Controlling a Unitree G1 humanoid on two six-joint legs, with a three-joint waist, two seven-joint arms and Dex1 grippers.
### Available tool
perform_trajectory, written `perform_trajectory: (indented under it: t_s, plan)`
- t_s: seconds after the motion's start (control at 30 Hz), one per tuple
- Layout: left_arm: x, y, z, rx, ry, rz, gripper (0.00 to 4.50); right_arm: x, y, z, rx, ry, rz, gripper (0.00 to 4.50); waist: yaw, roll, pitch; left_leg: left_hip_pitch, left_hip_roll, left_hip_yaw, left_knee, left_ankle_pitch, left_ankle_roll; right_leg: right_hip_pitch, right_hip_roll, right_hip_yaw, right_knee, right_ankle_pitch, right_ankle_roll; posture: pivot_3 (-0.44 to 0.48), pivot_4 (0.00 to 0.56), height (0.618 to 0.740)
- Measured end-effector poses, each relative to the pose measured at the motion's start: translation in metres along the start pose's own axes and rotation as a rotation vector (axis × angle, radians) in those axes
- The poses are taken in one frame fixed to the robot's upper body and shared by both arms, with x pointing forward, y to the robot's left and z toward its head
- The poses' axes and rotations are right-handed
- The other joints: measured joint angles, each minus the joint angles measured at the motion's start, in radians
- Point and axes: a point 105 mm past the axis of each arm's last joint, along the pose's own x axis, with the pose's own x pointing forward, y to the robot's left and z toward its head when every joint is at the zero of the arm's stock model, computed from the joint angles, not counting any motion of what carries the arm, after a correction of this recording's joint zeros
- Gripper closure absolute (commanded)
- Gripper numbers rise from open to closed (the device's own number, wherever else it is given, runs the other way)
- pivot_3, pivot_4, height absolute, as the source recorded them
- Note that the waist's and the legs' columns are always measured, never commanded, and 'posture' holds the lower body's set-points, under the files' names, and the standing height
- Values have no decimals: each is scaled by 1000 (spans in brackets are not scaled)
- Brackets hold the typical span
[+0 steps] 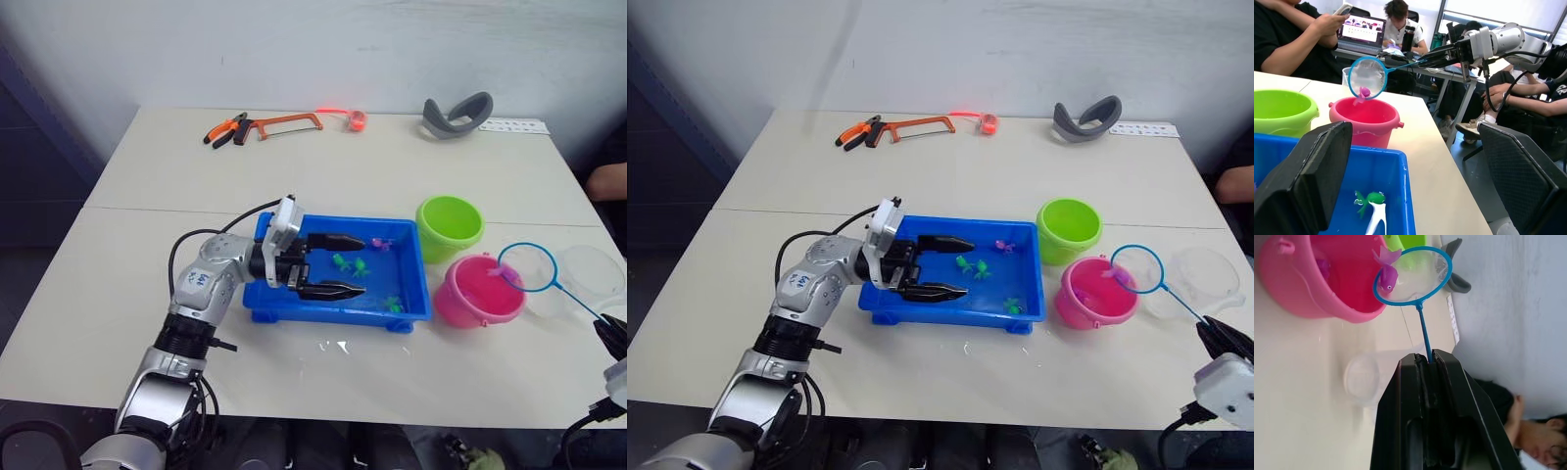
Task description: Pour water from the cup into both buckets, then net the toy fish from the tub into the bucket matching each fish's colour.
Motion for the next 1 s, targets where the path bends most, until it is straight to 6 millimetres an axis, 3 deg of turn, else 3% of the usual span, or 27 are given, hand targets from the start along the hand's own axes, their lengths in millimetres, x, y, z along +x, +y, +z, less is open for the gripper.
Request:
perform_trajectory:
  t_s: [0.3, 0.4, 0.5, 0.57, 0.63, 0.73, 0.9, 1.0]
  plan:
    - [-7, 4, 0, 24, 10, 31, 48, 4, -2, 3, -308, -54, -9, 4500, -4, 0, 0, 0, 1, 0, 0, 0, 0, 0, 0, 0, 0, 0, -1, 0, 150, 740]
    - [-9, 4, 0, 24, 12, 46, 48, 4, -5, 2, -300, -52, -30, 4500, -7, 0, 0, 0, 1, 0, 0, 0, 0, 0, 0, 0, 0, 0, -1, 0, 150, 740]
    - [-16, 5, -1, 28, 15, 67, 48, 4, -18, 0, -115, -38, -100, 4500, -14, 0, 0, 0, 1, 0, 0, 0, 0, 0, 0, 0, 0, 0, -1, 0, 150, 740]
    - [-33, 8, 2, 36, 21, 117, 48, 3, -31, 12, 349, -104, -145, 4500, -20, 2, 0, 0, 4, -2, 0, 0, 0, 0, -6, -1, 1, -1, -3, 0, 150, 740]
    - [-50, 10, 5, 50, 29, 164, 48, 5, -30, 29, 660, -175, -47, 4500, -25, 2, 0, 1, 4, -3, 0, 0, -1, 1, -6, -2, 1, -2, -4, 0, 150, 740]
    - [-63, 9, 6, 60, 36, 187, 48, 13, -35, 52, 891, -234, 115, 4500, -24, 2, 0, 1, 3, -3, 0, -2, 1, 1, -9, -3, 2, -2, -4, 0, 150, 740]
    - [-91, 12, -2, 44, 50, 278, 48, 37, -51, 98, 1121, -330, 326, 4500, -17, 1, 0, 0, 3, -4, 0, -2, 2, 0, -11, -6, 1, -2, -4, 0, 150, 740]
    - [-105, 11, -4, 50, 62, 326, 48, 49, -42, 112, 1252, -257, 472, 4500, -11, 1, 0, -4, 2, -6, 1, -3, 3, 0, -11, -9, 0, -2, -3, 0, 150, 740]
